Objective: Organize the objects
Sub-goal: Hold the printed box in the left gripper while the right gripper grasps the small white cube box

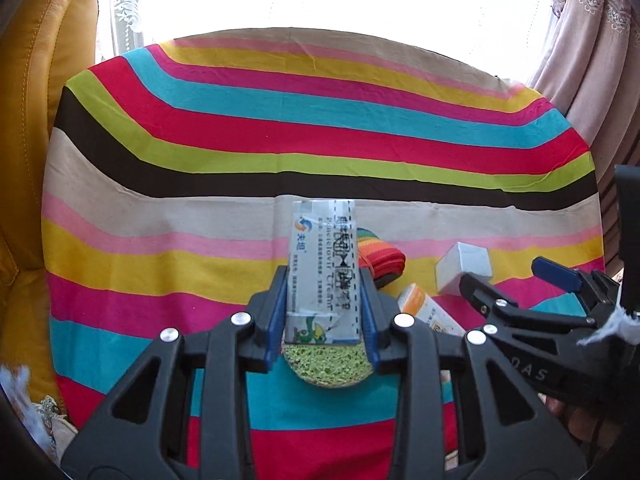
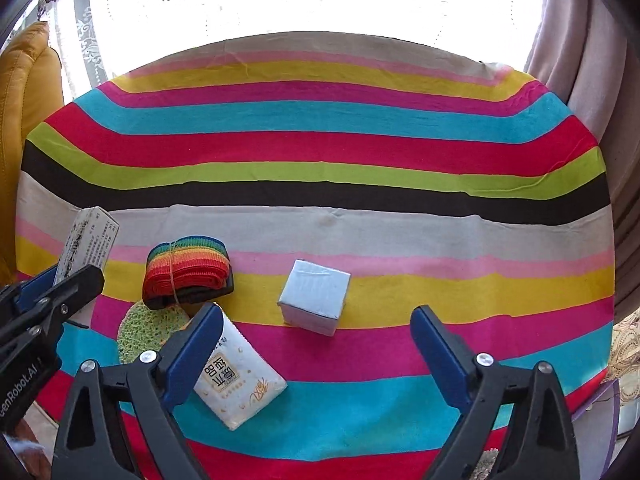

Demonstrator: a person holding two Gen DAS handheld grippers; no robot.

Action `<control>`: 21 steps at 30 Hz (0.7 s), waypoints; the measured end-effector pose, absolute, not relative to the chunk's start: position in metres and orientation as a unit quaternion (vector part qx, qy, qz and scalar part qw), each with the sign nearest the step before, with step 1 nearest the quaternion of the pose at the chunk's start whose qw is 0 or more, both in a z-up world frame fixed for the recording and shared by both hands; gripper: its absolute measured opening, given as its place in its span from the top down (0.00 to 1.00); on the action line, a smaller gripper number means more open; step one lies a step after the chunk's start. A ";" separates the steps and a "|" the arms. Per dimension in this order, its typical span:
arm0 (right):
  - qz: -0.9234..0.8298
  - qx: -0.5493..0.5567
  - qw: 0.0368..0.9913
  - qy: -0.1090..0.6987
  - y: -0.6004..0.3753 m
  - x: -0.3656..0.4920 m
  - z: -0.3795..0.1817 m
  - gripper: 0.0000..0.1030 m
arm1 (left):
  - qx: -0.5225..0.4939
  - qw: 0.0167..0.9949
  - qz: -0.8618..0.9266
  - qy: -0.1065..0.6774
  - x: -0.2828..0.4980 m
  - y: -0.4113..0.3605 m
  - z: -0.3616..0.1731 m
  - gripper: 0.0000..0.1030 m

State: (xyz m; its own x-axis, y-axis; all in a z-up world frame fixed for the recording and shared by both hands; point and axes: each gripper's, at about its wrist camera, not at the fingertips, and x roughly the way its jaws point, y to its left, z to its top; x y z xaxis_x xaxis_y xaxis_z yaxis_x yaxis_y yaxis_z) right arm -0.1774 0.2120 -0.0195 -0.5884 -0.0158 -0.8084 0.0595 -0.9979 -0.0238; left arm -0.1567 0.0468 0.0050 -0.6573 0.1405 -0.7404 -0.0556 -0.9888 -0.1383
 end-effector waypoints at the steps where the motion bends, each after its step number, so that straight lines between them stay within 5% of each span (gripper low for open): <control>1: -0.888 0.459 0.015 0.025 0.212 -0.181 -0.024 0.16 | -0.408 0.052 0.910 -0.050 -0.157 0.046 0.005 0.64; 8: -0.883 0.467 -0.019 0.032 0.218 -0.197 -0.039 0.29 | -0.399 0.057 0.914 -0.037 -0.152 0.051 0.000 0.64; 12: -0.871 0.490 -0.015 0.029 0.217 -0.205 -0.054 0.59 | -0.400 0.057 0.914 -0.045 -0.153 0.047 -0.001 0.64; 21: -0.907 0.419 -0.016 0.047 0.213 -0.170 -0.027 0.60 | -0.386 0.036 0.922 -0.022 -0.146 0.052 0.004 0.64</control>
